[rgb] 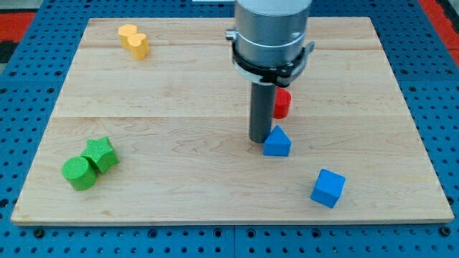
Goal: Push blue cube towards blue triangle
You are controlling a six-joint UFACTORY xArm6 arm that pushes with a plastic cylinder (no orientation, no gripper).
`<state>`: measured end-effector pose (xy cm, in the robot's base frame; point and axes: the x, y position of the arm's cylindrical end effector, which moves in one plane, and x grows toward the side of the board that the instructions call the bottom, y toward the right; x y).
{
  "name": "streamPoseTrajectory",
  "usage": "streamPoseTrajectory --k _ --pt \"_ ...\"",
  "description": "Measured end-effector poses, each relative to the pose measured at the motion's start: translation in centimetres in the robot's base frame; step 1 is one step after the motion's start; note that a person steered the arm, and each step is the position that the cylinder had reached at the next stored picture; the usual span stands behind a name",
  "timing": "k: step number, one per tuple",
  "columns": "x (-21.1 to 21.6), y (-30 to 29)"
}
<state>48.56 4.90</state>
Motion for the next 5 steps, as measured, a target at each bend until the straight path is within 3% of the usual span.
streamPoseTrajectory --k 1,2,3,4,5 --pt "0.6 -0.3" --pt "5.5 -1.2" --pt "10.6 1.5" --pt "12.9 9.7" --pt "12.5 18.0"
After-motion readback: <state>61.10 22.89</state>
